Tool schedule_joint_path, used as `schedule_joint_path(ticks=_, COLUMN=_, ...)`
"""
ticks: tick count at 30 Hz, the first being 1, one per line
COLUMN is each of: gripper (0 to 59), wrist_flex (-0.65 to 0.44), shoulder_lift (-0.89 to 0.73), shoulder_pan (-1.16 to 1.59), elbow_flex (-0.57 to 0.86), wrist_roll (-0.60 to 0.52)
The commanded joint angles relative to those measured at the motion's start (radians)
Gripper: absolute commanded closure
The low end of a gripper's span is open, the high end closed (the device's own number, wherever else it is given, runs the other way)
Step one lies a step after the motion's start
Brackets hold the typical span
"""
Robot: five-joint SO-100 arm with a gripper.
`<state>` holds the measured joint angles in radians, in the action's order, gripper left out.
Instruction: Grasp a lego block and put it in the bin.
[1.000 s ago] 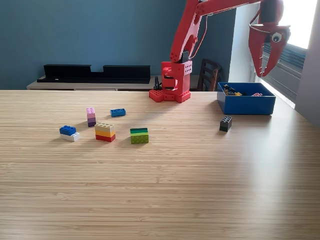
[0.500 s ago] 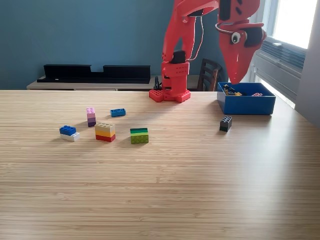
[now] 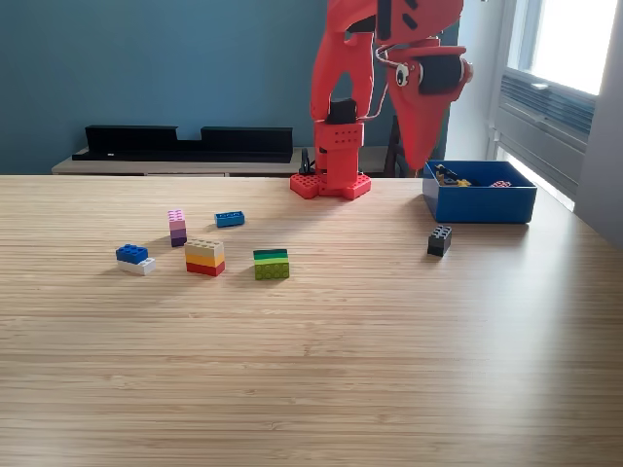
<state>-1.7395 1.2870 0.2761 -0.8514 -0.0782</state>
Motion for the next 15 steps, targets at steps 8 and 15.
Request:
schedule_joint_path(ticks=8, gripper=58.6, wrist_flex=-0.043, shoulder_lift=0.017, shoulder_pan=-0.202, elbow_flex=0.109, wrist_roll=-0.028)
schedule_joint_path(ticks=15, gripper=58.6, wrist_flex=-0.043, shoulder_lift=0.017, shoulder_pan=-0.42, elbow_flex=0.084, wrist_roll=-0.16)
